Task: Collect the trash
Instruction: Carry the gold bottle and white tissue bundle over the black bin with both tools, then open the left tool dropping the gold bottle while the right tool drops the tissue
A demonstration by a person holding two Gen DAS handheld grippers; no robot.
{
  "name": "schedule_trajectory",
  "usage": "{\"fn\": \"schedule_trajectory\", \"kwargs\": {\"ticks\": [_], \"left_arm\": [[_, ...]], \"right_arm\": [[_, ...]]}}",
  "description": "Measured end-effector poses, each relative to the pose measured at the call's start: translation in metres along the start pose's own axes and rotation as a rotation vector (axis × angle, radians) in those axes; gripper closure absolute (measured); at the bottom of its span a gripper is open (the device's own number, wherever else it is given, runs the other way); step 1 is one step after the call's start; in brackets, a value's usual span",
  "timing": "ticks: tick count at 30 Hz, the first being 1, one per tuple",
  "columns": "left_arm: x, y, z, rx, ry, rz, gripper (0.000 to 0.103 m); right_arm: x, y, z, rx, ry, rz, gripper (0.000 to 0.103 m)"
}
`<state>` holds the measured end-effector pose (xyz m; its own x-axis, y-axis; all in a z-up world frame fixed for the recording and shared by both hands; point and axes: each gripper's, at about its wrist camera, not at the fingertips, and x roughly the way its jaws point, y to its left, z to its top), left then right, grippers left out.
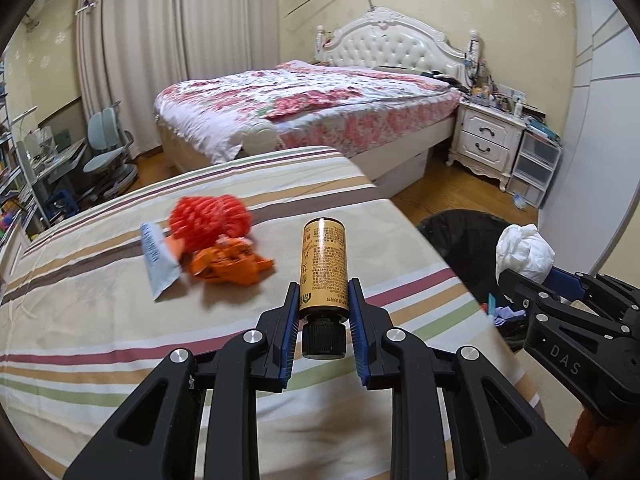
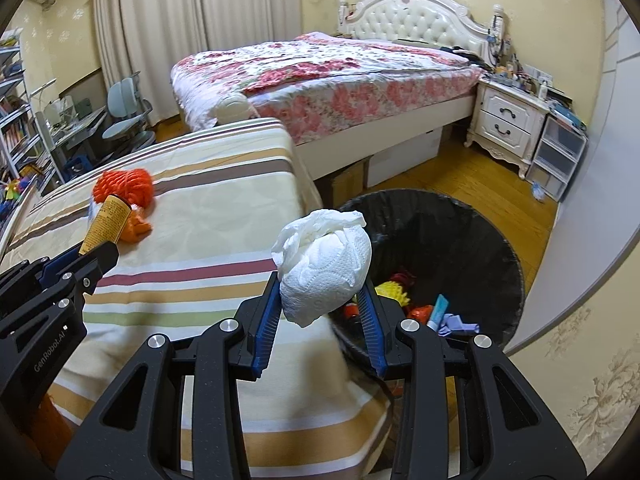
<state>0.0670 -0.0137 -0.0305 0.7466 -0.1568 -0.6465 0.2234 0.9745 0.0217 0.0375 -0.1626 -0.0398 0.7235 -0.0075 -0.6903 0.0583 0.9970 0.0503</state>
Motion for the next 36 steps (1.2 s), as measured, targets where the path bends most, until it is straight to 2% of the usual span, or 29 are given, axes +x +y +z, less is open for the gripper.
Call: {"fn": "schedule_trajectory", "kwargs": {"ticks": [19,36], "left_arm": [[0.032,-0.083,0.029,0.112,-0.015,-0.072,0.078],[0.072,-0.11,0.044,0.141,0.029,-0.058,0.078]], "right_arm": [[0.015,-0.084,0.014,0.109,-0.005,-0.099,0.066],[0.03,-0.103,0.023,0.123,0.006,-0.117,0.066]]}}
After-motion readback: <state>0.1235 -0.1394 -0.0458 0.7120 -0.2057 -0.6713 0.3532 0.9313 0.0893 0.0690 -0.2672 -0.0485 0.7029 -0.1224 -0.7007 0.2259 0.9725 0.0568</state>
